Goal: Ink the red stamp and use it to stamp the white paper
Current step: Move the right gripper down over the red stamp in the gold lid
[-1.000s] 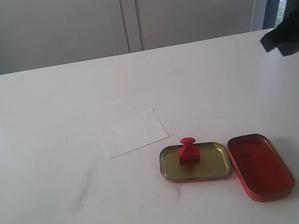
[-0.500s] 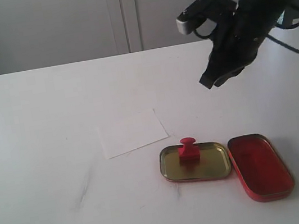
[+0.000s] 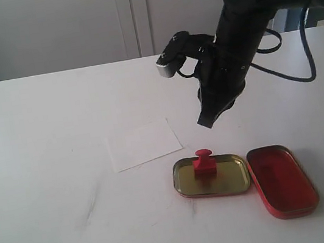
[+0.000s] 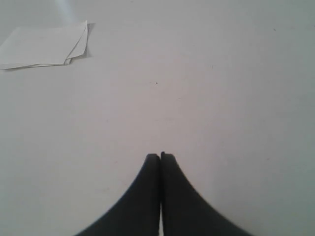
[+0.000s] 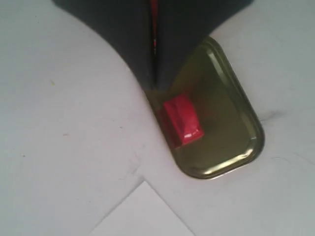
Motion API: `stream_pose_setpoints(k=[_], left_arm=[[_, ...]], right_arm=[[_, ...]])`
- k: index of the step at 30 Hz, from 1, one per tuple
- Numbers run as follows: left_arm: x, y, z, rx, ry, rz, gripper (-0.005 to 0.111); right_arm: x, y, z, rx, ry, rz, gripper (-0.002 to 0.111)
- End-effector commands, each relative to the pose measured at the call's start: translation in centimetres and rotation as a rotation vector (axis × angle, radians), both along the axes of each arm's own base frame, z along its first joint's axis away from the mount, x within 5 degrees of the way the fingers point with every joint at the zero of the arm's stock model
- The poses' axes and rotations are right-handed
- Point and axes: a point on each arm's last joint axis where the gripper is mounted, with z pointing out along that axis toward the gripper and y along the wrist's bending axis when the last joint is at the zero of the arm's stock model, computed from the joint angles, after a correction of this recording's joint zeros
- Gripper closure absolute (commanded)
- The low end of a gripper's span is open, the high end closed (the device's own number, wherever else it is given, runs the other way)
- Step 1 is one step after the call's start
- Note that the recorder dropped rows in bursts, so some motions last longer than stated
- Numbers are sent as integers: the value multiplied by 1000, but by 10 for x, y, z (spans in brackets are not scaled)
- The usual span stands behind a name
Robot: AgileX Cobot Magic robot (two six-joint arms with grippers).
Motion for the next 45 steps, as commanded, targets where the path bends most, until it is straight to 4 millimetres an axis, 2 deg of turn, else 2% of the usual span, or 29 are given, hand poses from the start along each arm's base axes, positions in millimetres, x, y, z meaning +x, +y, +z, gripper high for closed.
stream_pose_setpoints(k=[1, 4, 10, 19, 39, 45], left_arm=[[-1, 0, -3, -4, 12, 0, 107], [-1, 0, -3, -4, 12, 0, 107], [-1, 0, -3, -4, 12, 0, 107], [-1, 0, -3, -4, 12, 0, 107], [-1, 0, -3, -4, 12, 0, 107], [-1, 0, -3, -4, 12, 0, 107]], right_arm=[[-6, 10, -1, -15, 5, 99, 108], [-9, 14, -1, -20, 0, 142, 106], [-14, 23, -2, -31, -10, 229, 86], [-10, 25, -26, -67, 55, 292, 64], [5, 27, -63, -127, 40, 342, 63], [6, 28, -63, -114, 28, 335, 63]])
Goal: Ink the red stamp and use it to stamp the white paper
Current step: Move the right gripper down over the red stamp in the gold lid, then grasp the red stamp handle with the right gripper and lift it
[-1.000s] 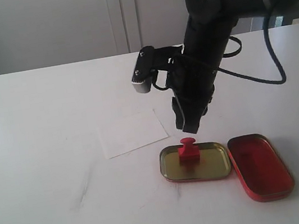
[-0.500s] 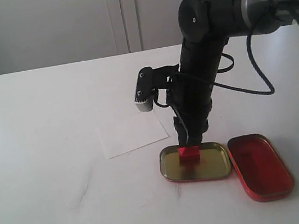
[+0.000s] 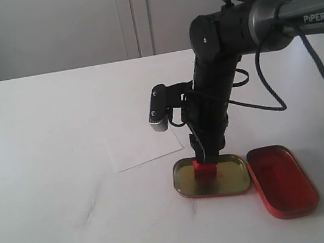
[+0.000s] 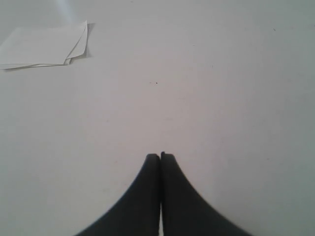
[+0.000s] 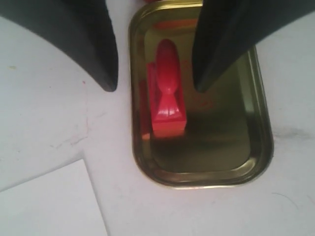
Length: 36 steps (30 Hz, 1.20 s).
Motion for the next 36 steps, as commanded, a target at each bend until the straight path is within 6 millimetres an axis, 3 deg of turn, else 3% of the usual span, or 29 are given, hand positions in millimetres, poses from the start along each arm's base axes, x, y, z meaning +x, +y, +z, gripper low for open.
stream_pose_setpoints(k=[1, 21, 26, 36], left_arm=[[-1, 0, -3, -4, 12, 0, 107], [-1, 0, -3, -4, 12, 0, 107], [-1, 0, -3, -4, 12, 0, 107], [-1, 0, -3, -4, 12, 0, 107]], right_arm=[[0, 0, 0, 6, -6, 9, 63], [-2, 1, -29, -10, 69, -5, 64], [-2, 1, -29, -10, 69, -5, 75], [-1, 1, -28, -13, 66, -2, 108]])
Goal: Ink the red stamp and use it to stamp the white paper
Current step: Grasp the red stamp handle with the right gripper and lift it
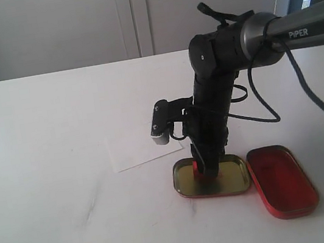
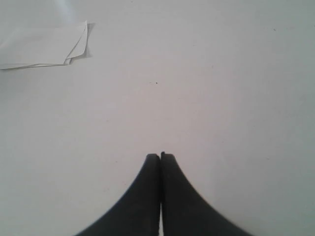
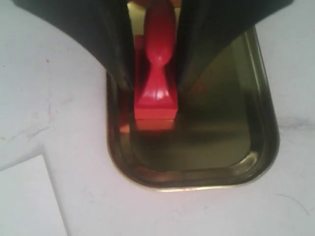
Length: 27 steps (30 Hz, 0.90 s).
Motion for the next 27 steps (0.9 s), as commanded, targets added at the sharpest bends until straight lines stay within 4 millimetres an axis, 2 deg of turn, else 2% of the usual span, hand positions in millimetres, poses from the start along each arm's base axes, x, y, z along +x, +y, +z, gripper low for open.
stream_pose_setpoints(k=[1, 8, 21, 27], left_arm=[[-1, 0, -3, -4, 12, 0, 107], [-1, 0, -3, -4, 12, 0, 107], [-1, 0, -3, -4, 12, 0, 107], [-1, 0, -3, -4, 12, 0, 107]], right_arm=[[-1, -1, 1, -2, 0, 11, 108], [0, -1, 4, -7, -13, 13, 108], [-6, -5, 50, 44, -100, -64, 108], [-11, -7, 59, 43, -67, -165, 108]])
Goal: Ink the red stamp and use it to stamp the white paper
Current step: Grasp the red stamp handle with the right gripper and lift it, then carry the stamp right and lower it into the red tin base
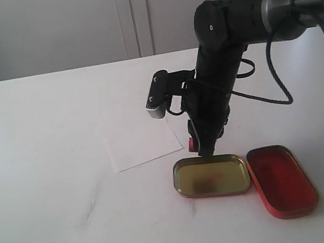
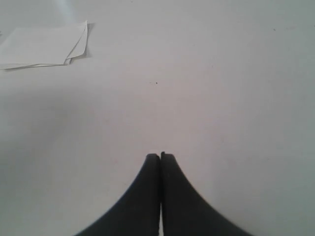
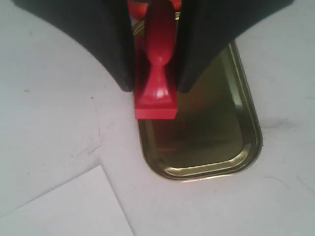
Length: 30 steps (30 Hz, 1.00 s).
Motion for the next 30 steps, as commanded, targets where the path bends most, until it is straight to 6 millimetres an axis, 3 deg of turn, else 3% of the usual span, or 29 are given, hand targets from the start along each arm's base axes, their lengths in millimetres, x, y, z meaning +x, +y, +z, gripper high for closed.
stream_pose_setpoints(k=[1, 6, 11, 18, 25, 30], left_arm=[[-1, 0, -3, -4, 12, 0, 107], [-1, 0, -3, -4, 12, 0, 107], [-1, 0, -3, -4, 12, 0, 107], [-1, 0, -3, -4, 12, 0, 107], [-1, 0, -3, -4, 12, 0, 107], [-1, 0, -3, -4, 12, 0, 107]], right_arm=[[-5, -3, 9, -2, 29, -69, 108], [-7, -4, 18, 8, 15, -76, 108], [-12, -7, 23, -2, 62, -228, 108], [-16, -9, 23, -18, 123, -359, 108], [-18, -10, 23, -31, 147, -380, 108], [-20, -15, 23, -83, 172, -507, 108]])
